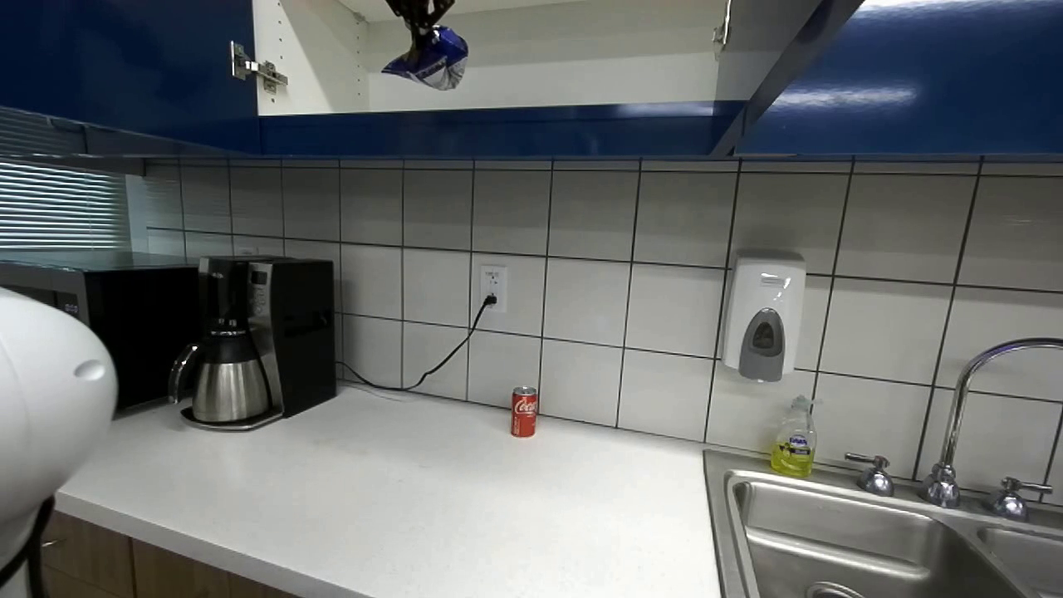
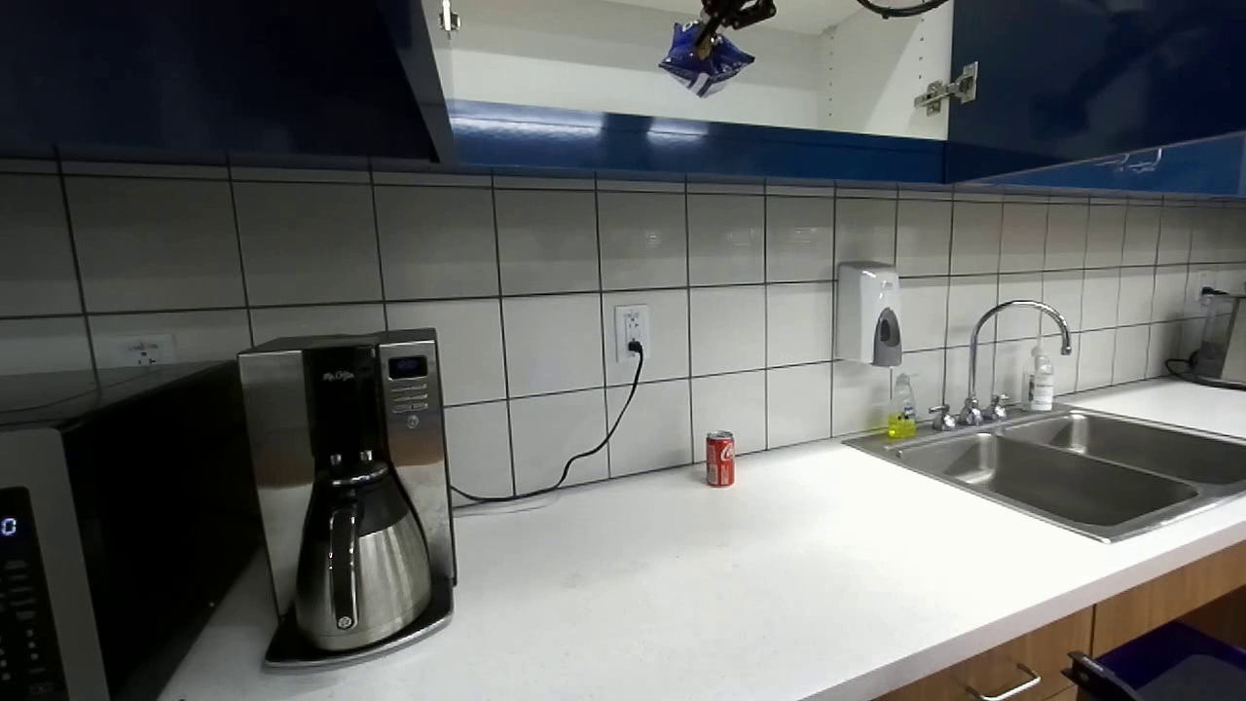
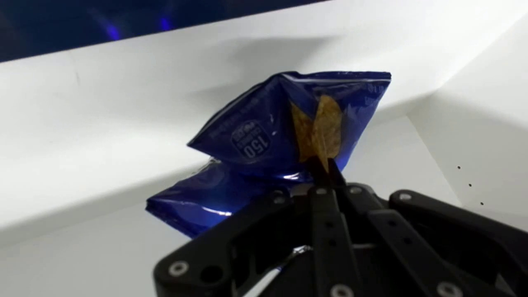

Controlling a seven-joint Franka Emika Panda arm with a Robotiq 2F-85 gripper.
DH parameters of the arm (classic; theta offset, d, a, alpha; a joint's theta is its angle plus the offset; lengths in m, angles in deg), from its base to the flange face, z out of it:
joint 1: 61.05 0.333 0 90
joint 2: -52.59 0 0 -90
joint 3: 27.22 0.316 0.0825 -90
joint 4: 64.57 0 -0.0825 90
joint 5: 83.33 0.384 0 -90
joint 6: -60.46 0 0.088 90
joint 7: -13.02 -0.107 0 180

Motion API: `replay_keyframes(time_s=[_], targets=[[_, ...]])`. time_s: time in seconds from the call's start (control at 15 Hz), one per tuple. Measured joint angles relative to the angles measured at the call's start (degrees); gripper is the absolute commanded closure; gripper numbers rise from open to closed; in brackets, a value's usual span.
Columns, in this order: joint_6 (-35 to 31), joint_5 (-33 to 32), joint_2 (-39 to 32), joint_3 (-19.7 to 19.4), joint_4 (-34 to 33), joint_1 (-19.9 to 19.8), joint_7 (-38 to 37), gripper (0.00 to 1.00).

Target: Put the blue packet in the cabinet

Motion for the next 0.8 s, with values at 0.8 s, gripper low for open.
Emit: replay_keyframes(time_s=[0.8], targets=[[0.3, -0.1, -15.2, -0.1, -14.5, -2.1, -4.1, 1.0]])
